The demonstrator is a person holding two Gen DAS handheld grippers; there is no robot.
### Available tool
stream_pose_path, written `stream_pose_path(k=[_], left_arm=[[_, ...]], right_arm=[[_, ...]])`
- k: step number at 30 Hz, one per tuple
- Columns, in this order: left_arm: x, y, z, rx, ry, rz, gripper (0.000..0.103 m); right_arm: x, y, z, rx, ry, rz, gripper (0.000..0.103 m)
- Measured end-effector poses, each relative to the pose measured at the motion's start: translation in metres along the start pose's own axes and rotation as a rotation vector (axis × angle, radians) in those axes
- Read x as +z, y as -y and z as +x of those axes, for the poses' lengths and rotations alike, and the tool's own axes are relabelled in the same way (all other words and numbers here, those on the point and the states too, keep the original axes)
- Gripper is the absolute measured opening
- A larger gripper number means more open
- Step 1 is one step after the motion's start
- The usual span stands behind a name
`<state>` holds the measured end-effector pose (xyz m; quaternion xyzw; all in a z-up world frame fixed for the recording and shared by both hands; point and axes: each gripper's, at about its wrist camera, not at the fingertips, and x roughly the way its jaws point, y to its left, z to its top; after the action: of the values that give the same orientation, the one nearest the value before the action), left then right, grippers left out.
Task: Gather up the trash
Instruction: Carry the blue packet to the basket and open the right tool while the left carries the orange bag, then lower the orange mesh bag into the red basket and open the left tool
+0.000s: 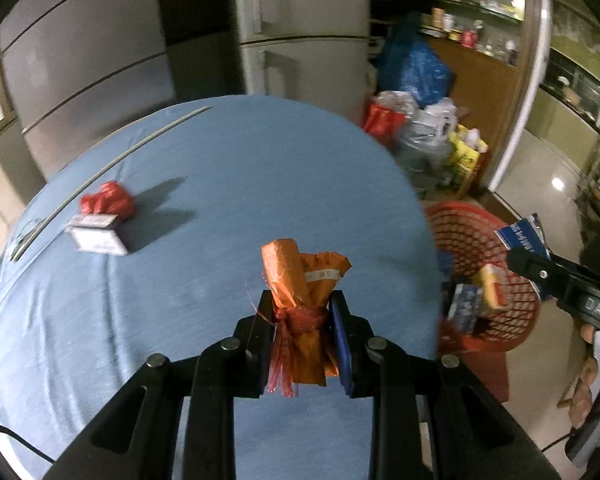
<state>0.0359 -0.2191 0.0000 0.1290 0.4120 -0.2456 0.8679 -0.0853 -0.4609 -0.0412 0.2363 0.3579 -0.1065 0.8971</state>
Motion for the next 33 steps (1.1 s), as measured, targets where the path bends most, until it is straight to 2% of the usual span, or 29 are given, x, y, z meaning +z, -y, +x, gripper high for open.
stream_pose_path(k=[9, 17, 28, 33], left_arm=[[0.024, 0.058, 0.009, -0.101, 0.008, 0.089, 0.028], [0.035, 0.104, 0.022, -0.168, -0.011, 0.157, 0.028], [0.041, 0.119, 0.035, -0.174, -0.037, 0.178, 0.028], [0.043, 0.126, 0.042, -0.176, -0.048, 0.188, 0.028]], right_arm=[[0.007, 0.052, 0.005, -0.063, -0.015, 0.053, 0.078], [0.011, 0.073, 0.023, -0.079, -0.051, 0.058, 0.078], [0.013, 0.092, 0.046, -0.091, -0.102, 0.079, 0.082], [0.016, 0.101, 0.044, -0.104, -0.091, 0.096, 0.082]])
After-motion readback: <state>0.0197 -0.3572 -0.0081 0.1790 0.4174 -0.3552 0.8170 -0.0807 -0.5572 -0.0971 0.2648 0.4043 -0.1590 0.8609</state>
